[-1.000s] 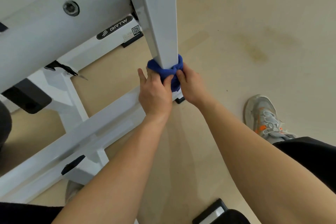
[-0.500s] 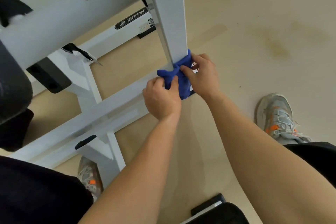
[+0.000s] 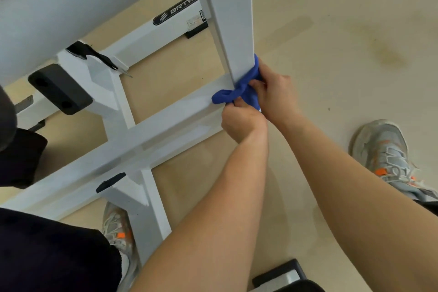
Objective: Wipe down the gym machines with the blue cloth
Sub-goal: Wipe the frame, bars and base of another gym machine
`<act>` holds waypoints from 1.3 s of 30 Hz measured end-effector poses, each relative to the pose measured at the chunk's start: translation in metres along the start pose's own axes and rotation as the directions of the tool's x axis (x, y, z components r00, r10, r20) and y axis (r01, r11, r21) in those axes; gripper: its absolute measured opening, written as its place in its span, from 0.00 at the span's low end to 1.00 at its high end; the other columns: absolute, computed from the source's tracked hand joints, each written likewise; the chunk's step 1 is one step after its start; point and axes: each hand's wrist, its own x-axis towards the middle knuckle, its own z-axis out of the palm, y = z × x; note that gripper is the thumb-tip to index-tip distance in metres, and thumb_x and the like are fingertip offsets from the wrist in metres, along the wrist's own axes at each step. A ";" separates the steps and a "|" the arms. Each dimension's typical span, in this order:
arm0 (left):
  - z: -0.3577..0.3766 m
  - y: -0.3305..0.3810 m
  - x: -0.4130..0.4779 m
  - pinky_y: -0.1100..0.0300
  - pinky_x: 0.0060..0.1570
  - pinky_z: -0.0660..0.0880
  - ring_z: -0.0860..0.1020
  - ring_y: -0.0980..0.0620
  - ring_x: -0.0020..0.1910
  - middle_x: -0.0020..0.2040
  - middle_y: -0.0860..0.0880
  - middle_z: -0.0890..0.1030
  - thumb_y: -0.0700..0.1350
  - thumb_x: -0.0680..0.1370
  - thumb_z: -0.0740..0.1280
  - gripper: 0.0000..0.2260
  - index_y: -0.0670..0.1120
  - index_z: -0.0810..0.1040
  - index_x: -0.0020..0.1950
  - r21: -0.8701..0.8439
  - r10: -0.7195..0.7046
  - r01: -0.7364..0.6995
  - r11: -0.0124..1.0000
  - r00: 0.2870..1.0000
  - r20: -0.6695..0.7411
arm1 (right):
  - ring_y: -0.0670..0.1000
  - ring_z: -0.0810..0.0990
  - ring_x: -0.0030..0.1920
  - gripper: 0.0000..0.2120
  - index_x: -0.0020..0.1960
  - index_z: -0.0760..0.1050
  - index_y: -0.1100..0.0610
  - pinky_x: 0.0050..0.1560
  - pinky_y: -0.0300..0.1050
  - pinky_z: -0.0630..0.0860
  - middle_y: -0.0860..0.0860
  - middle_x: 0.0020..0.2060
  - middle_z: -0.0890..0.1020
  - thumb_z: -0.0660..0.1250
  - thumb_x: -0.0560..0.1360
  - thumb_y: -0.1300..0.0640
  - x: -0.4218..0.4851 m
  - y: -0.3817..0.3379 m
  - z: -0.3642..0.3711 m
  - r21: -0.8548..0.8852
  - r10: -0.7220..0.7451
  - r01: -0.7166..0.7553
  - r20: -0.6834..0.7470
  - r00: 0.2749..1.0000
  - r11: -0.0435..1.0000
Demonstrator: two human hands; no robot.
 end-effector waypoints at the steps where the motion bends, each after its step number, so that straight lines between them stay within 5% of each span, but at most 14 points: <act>1: 0.003 -0.002 0.002 0.70 0.32 0.67 0.74 0.54 0.38 0.41 0.55 0.77 0.49 0.83 0.59 0.13 0.47 0.81 0.57 0.020 0.007 -0.007 1.000 1.000 0.002 | 0.43 0.75 0.35 0.15 0.58 0.73 0.41 0.31 0.36 0.67 0.45 0.31 0.76 0.58 0.75 0.56 0.000 0.006 0.002 -0.005 0.003 -0.003 0.004 1.000 1.000; 4: 0.002 -0.016 0.013 0.68 0.33 0.65 0.73 0.53 0.37 0.38 0.56 0.75 0.47 0.82 0.59 0.11 0.46 0.81 0.55 0.157 0.074 -0.076 0.985 0.997 0.019 | 0.42 0.75 0.33 0.08 0.45 0.71 0.41 0.28 0.36 0.66 0.43 0.30 0.76 0.60 0.76 0.55 0.002 0.022 0.007 -0.038 0.020 -0.019 0.023 1.000 0.999; 9: -0.005 -0.038 0.032 0.59 0.40 0.66 0.74 0.48 0.42 0.43 0.48 0.81 0.48 0.82 0.60 0.12 0.44 0.81 0.51 0.397 0.136 -0.150 0.905 0.989 0.065 | 0.53 0.75 0.33 0.09 0.50 0.68 0.42 0.31 0.47 0.70 0.47 0.32 0.77 0.62 0.75 0.56 0.004 0.036 0.010 -0.146 -0.046 0.047 0.015 0.999 0.988; 15: 0.001 -0.028 0.028 0.62 0.30 0.69 0.77 0.55 0.33 0.30 0.57 0.76 0.52 0.78 0.66 0.16 0.52 0.73 0.31 0.149 -0.049 0.045 0.988 0.999 0.020 | 0.45 0.71 0.30 0.11 0.37 0.68 0.40 0.28 0.41 0.65 0.39 0.28 0.76 0.63 0.71 0.57 0.001 0.023 0.002 -0.076 0.021 -0.021 0.008 1.000 0.997; 19: 0.004 -0.023 0.028 0.52 0.43 0.82 0.84 0.50 0.35 0.29 0.53 0.82 0.61 0.73 0.69 0.20 0.51 0.78 0.25 -0.073 -0.185 0.188 0.979 0.982 0.046 | 0.48 0.74 0.33 0.04 0.40 0.71 0.46 0.31 0.40 0.70 0.45 0.29 0.77 0.66 0.71 0.48 0.002 0.006 -0.005 -0.017 -0.028 0.027 -0.056 0.998 0.999; 22: -0.001 -0.029 0.034 0.49 0.45 0.82 0.84 0.48 0.36 0.29 0.53 0.82 0.67 0.67 0.71 0.22 0.50 0.78 0.25 -0.081 -0.252 0.254 0.964 0.967 0.036 | 0.44 0.74 0.32 0.06 0.40 0.70 0.45 0.29 0.33 0.67 0.44 0.28 0.76 0.67 0.72 0.49 0.004 0.003 -0.004 -0.022 -0.035 0.034 -0.034 0.999 0.999; 25: -0.006 -0.038 0.040 0.44 0.55 0.79 0.83 0.44 0.50 0.41 0.51 0.81 0.74 0.58 0.65 0.25 0.53 0.73 0.33 -0.005 -0.290 0.293 0.956 0.950 0.117 | 0.43 0.72 0.30 0.09 0.38 0.68 0.47 0.28 0.34 0.64 0.45 0.26 0.73 0.68 0.73 0.52 0.005 0.015 -0.002 -0.096 -0.006 0.006 0.009 1.000 0.995; 28: -0.006 -0.048 0.051 0.44 0.57 0.78 0.82 0.46 0.48 0.42 0.50 0.80 0.69 0.62 0.68 0.20 0.53 0.73 0.34 0.012 -0.295 0.297 0.955 0.945 0.141 | 0.51 0.67 0.30 0.10 0.36 0.66 0.51 0.30 0.45 0.61 0.45 0.27 0.69 0.67 0.71 0.56 0.005 0.028 0.005 -0.180 -0.009 0.009 0.004 1.000 0.984; 32: 0.001 -0.055 0.061 0.52 0.43 0.82 0.83 0.51 0.35 0.30 0.54 0.83 0.61 0.65 0.74 0.15 0.49 0.79 0.32 -0.004 -0.293 0.293 0.956 0.956 0.021 | 0.57 0.70 0.37 0.03 0.41 0.74 0.60 0.35 0.44 0.61 0.53 0.40 0.72 0.68 0.72 0.61 0.005 0.043 0.016 -0.302 -0.030 0.012 -0.056 0.998 0.953; 39: -0.016 -0.055 0.053 0.56 0.39 0.80 0.79 0.52 0.28 0.28 0.52 0.82 0.48 0.70 0.73 0.09 0.48 0.78 0.31 0.025 -0.281 0.280 0.960 0.955 0.090 | 0.54 0.78 0.42 0.10 0.49 0.70 0.53 0.37 0.47 0.72 0.48 0.43 0.79 0.68 0.71 0.53 -0.025 0.037 0.029 -0.160 0.407 -0.409 -0.045 0.912 0.899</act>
